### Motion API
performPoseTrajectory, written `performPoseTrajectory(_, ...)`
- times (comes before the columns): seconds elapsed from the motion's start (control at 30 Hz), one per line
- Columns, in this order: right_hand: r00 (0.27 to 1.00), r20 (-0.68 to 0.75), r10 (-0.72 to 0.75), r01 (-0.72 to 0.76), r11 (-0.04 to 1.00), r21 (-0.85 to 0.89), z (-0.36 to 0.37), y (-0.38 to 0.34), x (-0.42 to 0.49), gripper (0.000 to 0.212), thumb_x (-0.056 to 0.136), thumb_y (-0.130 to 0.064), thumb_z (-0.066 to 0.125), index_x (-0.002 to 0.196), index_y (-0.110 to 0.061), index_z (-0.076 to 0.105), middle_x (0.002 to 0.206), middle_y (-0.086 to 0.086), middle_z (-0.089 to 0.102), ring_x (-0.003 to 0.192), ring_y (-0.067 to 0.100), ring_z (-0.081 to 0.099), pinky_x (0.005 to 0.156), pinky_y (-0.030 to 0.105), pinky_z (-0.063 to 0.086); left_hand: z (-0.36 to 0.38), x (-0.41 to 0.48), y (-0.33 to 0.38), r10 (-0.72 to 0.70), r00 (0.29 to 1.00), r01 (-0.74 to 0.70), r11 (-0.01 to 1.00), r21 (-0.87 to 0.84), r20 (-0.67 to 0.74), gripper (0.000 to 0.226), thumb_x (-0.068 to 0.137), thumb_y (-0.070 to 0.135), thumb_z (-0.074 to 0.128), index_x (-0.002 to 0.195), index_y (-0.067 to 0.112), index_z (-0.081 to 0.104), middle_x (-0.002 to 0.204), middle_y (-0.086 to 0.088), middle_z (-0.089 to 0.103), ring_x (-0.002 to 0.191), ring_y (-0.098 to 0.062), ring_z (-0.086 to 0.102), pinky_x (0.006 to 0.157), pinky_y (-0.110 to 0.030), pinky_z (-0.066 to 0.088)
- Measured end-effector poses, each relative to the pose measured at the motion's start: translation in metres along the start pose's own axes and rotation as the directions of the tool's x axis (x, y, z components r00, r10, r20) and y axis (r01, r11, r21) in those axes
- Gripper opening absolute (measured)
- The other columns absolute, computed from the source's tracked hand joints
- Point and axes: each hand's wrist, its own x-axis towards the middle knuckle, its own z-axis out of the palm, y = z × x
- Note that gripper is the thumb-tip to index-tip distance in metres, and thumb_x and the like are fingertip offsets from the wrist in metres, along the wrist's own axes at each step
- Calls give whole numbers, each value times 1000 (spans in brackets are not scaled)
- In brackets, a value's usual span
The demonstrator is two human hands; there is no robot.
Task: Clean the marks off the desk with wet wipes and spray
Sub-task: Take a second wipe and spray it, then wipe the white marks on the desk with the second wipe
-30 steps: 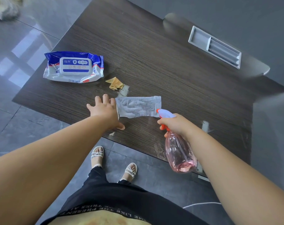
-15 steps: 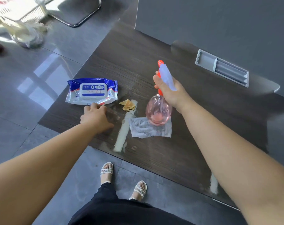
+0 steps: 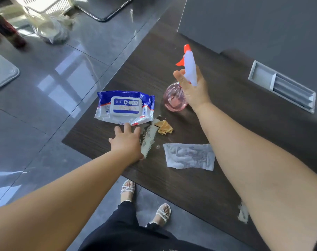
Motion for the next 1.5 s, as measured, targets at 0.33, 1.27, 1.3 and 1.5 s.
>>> performPoseTrajectory(0.33, 970, -107, 219, -232, 965, -120, 19, 41, -7, 88, 63, -36, 85, 134, -14, 37, 131, 6, 42, 118, 18, 47, 95, 28, 42, -5, 3, 4, 4, 999, -6, 999, 42, 34, 92, 66, 46, 78, 137, 23, 24, 140, -9, 20, 131, -36, 17, 99, -58, 39)
performPoseTrajectory(1.27, 810, -348, 472, -586, 622, -520, -32, 111, -163, 34, 91, -38, 54, 118, -18, 59, 126, 8, 51, 115, 31, 45, 87, 38, 40, 40, -34, 35, 163, 955, -185, 980, -68, -248, 59, 86, 29, 54, 140, 23, 31, 151, -6, 17, 138, -31, 11, 116, -45, 13)
performPoseTrajectory(1.3, 809, -343, 478, -587, 618, -523, -32, 111, -164, 35, 89, -40, 56, 116, -18, 59, 124, 7, 52, 114, 31, 46, 88, 38, 39, 44, -37, 41, 205, 947, -225, 973, -55, -247, 57, 87, 29, 52, 139, 23, 32, 151, -6, 18, 137, -30, 12, 116, -42, 14)
performPoseTrajectory(1.5, 718, -403, 568, -696, 589, -410, -35, 111, -159, 47, 88, -40, 58, 128, -17, 50, 133, 6, 48, 122, 30, 44, 96, 41, 36, 55, -47, 48, 313, 920, -318, 948, 15, -238, 57, 90, 30, 48, 142, 21, 28, 152, -5, 18, 137, -29, 14, 113, -38, 17)
